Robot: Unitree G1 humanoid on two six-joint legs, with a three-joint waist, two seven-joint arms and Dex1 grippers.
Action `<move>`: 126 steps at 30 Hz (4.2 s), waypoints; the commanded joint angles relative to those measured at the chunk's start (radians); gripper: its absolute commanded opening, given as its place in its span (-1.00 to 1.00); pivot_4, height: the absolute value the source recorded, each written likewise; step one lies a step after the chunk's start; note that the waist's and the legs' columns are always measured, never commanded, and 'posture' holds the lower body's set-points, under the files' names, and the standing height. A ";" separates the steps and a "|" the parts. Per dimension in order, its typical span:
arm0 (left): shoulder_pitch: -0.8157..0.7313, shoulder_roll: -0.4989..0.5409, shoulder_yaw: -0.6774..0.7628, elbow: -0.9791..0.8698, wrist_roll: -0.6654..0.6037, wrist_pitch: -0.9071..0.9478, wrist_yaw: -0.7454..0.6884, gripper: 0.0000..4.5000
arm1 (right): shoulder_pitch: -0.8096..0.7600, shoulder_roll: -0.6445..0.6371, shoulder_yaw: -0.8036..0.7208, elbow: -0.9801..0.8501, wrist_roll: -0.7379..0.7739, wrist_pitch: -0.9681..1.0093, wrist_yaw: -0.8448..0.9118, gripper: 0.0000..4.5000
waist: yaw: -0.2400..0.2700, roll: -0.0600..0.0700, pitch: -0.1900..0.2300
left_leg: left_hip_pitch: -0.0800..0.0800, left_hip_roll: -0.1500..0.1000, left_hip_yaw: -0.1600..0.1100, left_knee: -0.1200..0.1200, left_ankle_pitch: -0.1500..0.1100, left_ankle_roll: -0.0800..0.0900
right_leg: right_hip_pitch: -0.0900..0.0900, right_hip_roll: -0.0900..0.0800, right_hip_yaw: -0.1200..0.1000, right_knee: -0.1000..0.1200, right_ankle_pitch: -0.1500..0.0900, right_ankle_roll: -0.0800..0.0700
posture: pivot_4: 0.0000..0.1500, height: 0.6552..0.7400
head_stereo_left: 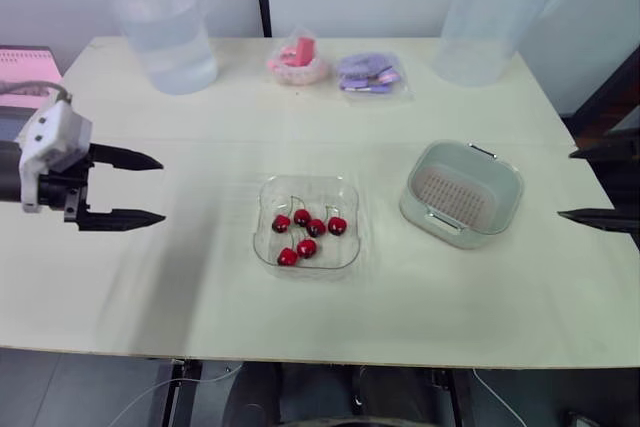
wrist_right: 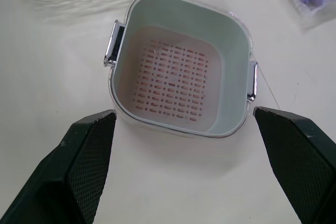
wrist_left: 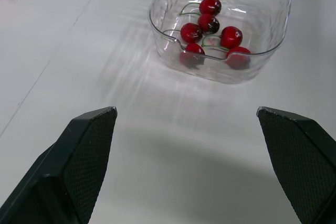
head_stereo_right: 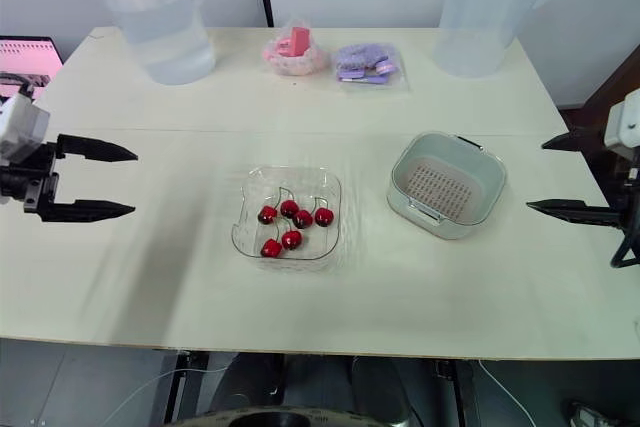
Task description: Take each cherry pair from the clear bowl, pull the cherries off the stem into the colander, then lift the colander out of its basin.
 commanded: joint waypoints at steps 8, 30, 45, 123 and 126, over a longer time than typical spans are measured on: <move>0.064 0.009 0.060 -0.062 -0.013 -0.009 0.022 1.00 | -0.083 0.011 0.058 -0.025 0.041 -0.003 -0.031 0.98 | 0.000 0.000 0.000 | 0.000 0.000 0.000 0.001 0.000 0.000 | 0.000 0.000 0.000 0.001 0.000 0.000 | 1.00 0.92; 0.091 -0.012 0.090 -0.127 -0.058 0.038 0.099 1.00 | -0.249 0.043 0.228 -0.096 0.112 0.129 -0.123 0.98 | -0.001 0.000 0.000 | 0.000 0.001 0.000 0.011 0.000 0.000 | 0.000 0.000 0.001 0.009 0.000 0.000 | 1.00 0.92; 0.066 -0.042 0.032 -0.167 -0.038 -0.023 0.101 1.00 | -0.933 0.434 0.875 -0.352 0.155 0.646 -0.291 0.98 | -0.025 0.000 0.000 | -0.002 0.002 0.000 0.012 0.000 0.000 | -0.003 0.002 0.001 0.010 0.000 0.000 | 1.00 0.92; 0.152 -0.131 0.065 -0.369 -0.090 0.048 0.303 1.00 | -1.310 0.686 1.606 -0.177 -0.293 0.659 -0.357 -0.83 | -0.025 -0.002 -0.001 | -0.016 0.002 -0.004 0.013 -0.001 0.002 | -0.015 0.001 -0.003 0.011 0.001 -0.001 | 1.00 0.92; 0.124 -0.139 0.058 -0.349 -0.091 0.051 0.308 1.00 | -1.290 0.610 1.555 -0.230 -0.344 0.559 -0.328 -0.83 | -0.025 -0.002 -0.001 | -0.016 0.002 -0.004 0.013 -0.001 0.002 | -0.015 0.001 -0.004 0.011 0.001 -0.001 | 1.00 0.92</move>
